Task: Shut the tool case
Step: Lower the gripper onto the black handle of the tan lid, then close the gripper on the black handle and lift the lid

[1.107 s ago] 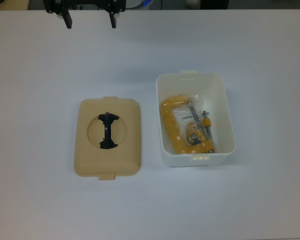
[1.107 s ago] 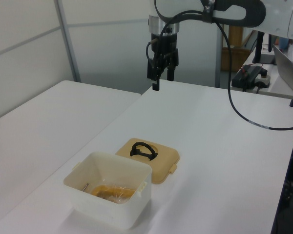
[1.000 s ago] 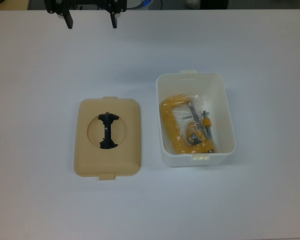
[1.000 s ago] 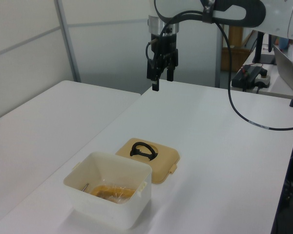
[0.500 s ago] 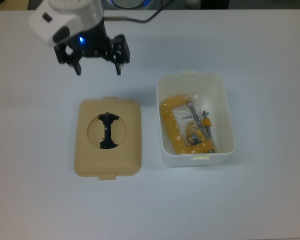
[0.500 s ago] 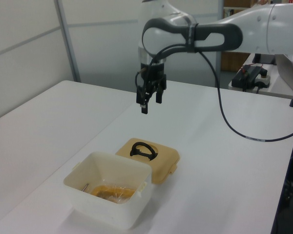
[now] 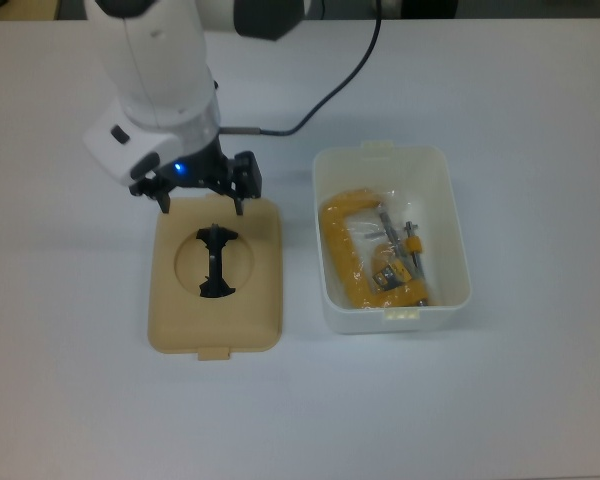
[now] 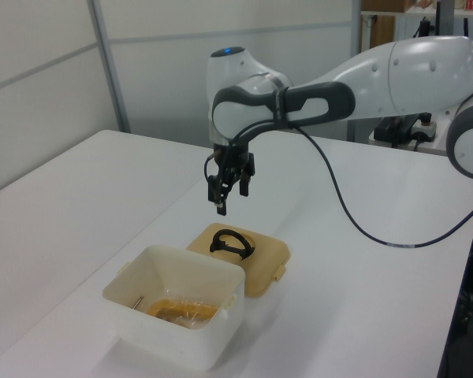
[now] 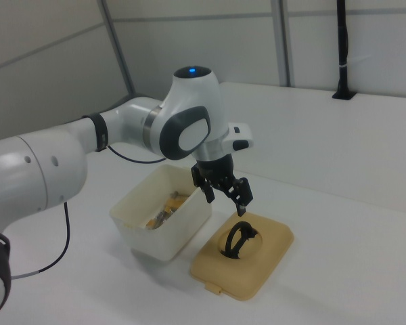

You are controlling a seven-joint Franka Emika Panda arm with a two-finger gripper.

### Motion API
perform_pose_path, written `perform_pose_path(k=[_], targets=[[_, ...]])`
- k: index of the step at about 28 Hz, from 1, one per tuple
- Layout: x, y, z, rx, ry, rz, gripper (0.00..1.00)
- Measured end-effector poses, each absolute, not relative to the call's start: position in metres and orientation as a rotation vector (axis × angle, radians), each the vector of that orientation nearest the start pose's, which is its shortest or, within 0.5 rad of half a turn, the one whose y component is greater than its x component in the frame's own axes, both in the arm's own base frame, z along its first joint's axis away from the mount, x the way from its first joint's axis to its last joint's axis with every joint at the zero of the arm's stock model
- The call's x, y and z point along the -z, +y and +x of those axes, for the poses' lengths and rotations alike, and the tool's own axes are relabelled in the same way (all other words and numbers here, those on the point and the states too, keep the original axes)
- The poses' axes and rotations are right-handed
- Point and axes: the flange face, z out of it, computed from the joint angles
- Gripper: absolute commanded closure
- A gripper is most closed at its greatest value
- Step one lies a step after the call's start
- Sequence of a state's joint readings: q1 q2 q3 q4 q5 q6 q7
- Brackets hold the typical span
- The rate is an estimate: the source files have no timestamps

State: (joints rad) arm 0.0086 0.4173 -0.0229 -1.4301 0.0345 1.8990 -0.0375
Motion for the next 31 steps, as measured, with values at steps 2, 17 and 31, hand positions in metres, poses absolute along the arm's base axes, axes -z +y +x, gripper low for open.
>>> perform_pose_path(k=[2,17,31], targets=[[-0.452,-0.001,0.692,0.078,-0.03,-3.123,0.0],[-0.404,0.016,0.703,0.032,-0.077,-3.144,0.0],[-0.377,0.013,0.706,-0.028,-0.081,-3.158,0.31]])
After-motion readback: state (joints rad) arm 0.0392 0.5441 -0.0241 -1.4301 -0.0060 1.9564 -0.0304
